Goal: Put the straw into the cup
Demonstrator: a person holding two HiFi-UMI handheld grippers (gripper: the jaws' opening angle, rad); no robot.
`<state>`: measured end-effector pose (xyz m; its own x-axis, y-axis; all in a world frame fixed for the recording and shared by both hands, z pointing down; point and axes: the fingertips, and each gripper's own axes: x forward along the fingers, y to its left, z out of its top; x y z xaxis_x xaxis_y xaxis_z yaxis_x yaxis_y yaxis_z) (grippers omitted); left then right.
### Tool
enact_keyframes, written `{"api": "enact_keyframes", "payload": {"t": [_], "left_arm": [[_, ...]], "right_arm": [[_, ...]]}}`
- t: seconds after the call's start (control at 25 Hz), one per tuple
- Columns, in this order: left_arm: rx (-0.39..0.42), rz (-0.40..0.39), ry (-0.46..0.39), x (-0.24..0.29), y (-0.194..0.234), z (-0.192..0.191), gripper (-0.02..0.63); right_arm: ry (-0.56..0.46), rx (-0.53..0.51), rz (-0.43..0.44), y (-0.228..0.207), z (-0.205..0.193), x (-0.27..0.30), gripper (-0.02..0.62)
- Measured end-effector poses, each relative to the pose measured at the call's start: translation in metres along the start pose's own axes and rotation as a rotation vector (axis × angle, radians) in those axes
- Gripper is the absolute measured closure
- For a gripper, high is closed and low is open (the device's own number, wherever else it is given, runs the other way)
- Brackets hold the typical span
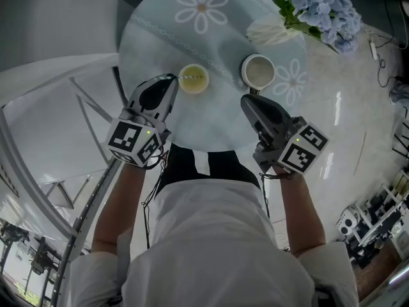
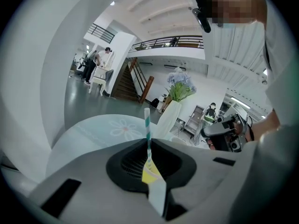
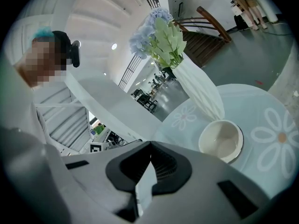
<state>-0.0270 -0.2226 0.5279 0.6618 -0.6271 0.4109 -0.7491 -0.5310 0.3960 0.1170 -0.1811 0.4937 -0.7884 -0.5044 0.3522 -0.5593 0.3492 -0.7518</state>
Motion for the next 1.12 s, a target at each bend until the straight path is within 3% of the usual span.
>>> {"api": "enact_keyframes", "payload": {"t": [1.12], "left_arm": [[-0.008,0.024,0.008,-0.029,0.006,-0.008,0.565]], "right_arm": [[-0.005,-0.029,0.012,0.022,-0.004,0.004,0.574]]}}
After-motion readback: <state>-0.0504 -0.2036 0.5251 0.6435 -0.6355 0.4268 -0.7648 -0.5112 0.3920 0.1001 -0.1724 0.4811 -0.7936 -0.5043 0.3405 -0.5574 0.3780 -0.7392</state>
